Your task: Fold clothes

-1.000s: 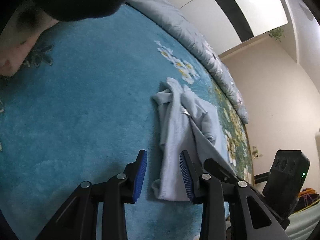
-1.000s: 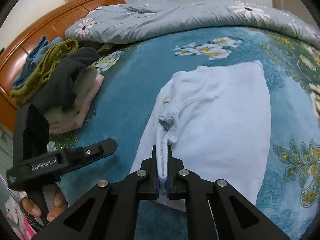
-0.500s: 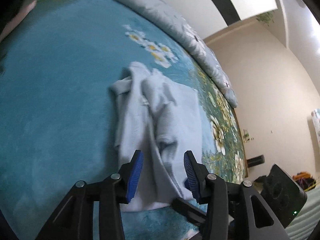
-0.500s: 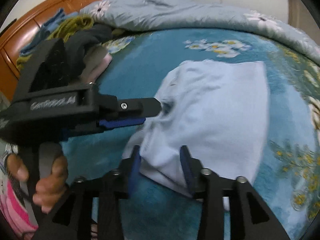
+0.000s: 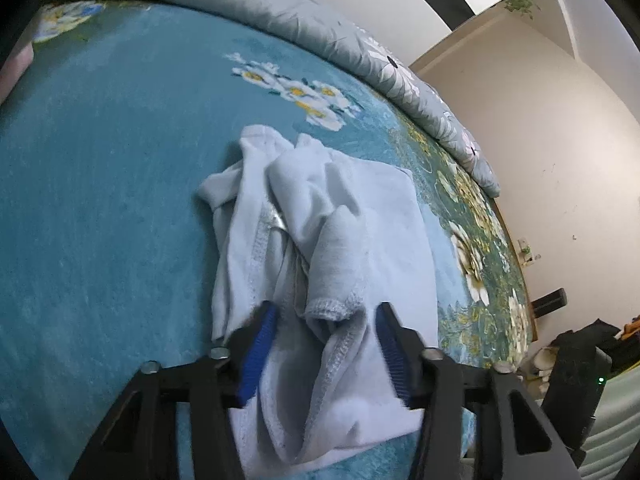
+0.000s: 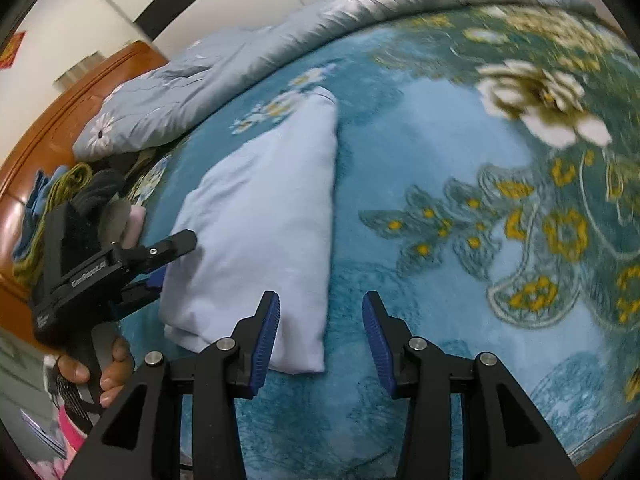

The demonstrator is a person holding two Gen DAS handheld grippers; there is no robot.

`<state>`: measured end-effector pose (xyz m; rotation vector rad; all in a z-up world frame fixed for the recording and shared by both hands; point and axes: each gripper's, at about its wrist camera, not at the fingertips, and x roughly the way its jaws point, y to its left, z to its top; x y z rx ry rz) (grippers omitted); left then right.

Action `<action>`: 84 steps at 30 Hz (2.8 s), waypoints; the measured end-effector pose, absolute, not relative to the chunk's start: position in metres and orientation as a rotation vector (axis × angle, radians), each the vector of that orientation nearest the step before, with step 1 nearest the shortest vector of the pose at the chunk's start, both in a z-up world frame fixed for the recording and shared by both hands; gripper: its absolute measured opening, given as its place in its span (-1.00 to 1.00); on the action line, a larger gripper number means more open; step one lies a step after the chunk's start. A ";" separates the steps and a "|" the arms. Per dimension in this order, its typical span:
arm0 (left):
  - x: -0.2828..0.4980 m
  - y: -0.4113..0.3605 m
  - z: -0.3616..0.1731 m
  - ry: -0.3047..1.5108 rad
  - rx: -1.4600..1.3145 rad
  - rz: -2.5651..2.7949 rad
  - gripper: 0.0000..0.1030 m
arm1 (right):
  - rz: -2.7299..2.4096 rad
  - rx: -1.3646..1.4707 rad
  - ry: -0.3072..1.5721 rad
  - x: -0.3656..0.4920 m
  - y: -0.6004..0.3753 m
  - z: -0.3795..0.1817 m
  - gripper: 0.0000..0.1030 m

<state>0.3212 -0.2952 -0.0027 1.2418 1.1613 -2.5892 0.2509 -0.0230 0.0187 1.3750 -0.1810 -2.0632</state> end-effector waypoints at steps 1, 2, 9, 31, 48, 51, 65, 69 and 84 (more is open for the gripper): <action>0.321 -0.295 -0.003 1.153 1.238 -2.591 -0.28 | -2.062 1.381 -0.188 0.251 -0.023 0.017 -0.14; 0.321 -0.296 -0.004 1.156 1.236 -2.588 -0.40 | -2.060 1.382 -0.189 0.251 -0.023 0.017 -0.14; 0.334 -0.302 0.001 1.250 1.160 -2.600 -0.77 | -2.065 1.390 -0.206 0.248 -0.019 0.015 -0.14; 0.365 -0.331 -0.023 1.314 1.205 -2.467 -0.33 | -1.943 1.397 -0.257 0.254 -0.034 0.001 -0.14; 0.372 -0.335 -0.008 1.341 1.188 -2.522 -0.08 | -1.792 1.421 -0.492 0.249 -0.032 -0.016 -0.83; 0.370 -0.332 -0.004 1.340 1.200 -2.539 -0.02 | -1.803 1.380 -0.449 0.237 -0.024 -0.002 -0.84; 0.311 -0.352 -0.014 1.430 1.210 -2.449 0.29 | -1.967 1.488 -0.527 0.145 0.037 -0.009 -0.75; 0.297 -0.360 -0.028 1.503 1.242 -2.380 0.29 | -1.984 1.493 -0.598 0.158 0.061 -0.013 -0.43; 0.260 -0.340 -0.030 1.491 1.286 -2.414 0.43 | -1.786 1.506 -0.878 0.211 0.023 -0.038 -0.10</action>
